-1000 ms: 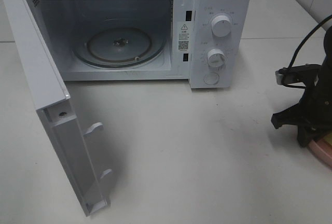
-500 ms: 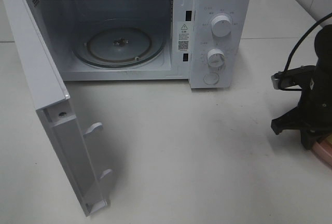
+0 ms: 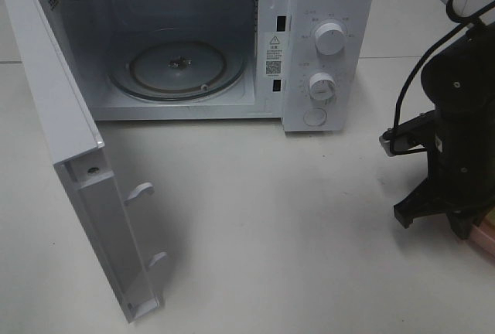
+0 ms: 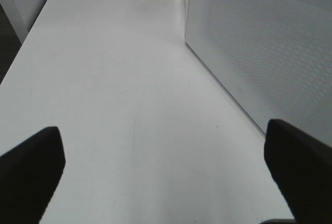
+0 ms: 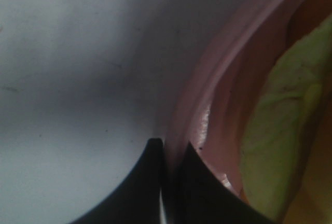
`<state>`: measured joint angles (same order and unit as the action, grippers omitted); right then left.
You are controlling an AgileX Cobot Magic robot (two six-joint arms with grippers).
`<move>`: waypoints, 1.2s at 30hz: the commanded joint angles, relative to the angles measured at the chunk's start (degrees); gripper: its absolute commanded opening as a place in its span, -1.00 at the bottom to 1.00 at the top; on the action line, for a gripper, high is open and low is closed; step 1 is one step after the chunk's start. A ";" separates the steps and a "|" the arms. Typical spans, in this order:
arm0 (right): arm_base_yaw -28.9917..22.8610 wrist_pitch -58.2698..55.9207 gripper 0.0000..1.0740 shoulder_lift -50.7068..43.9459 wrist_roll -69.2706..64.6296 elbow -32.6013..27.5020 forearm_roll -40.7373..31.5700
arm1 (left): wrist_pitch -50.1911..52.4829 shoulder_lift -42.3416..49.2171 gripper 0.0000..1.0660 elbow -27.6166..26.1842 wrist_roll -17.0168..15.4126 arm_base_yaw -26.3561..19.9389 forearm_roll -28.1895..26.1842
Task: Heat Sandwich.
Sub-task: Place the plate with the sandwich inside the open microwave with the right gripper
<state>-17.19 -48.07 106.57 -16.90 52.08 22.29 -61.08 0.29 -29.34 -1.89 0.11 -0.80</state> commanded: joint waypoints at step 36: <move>-17.25 -14.09 -1.00 -17.99 -0.52 -6.53 1.66 | -0.23 0.92 0.92 -0.29 -0.29 -0.06 0.11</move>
<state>-34.09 -60.68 89.21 -16.90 46.01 22.63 -61.08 0.29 -29.34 -1.89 0.11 -0.80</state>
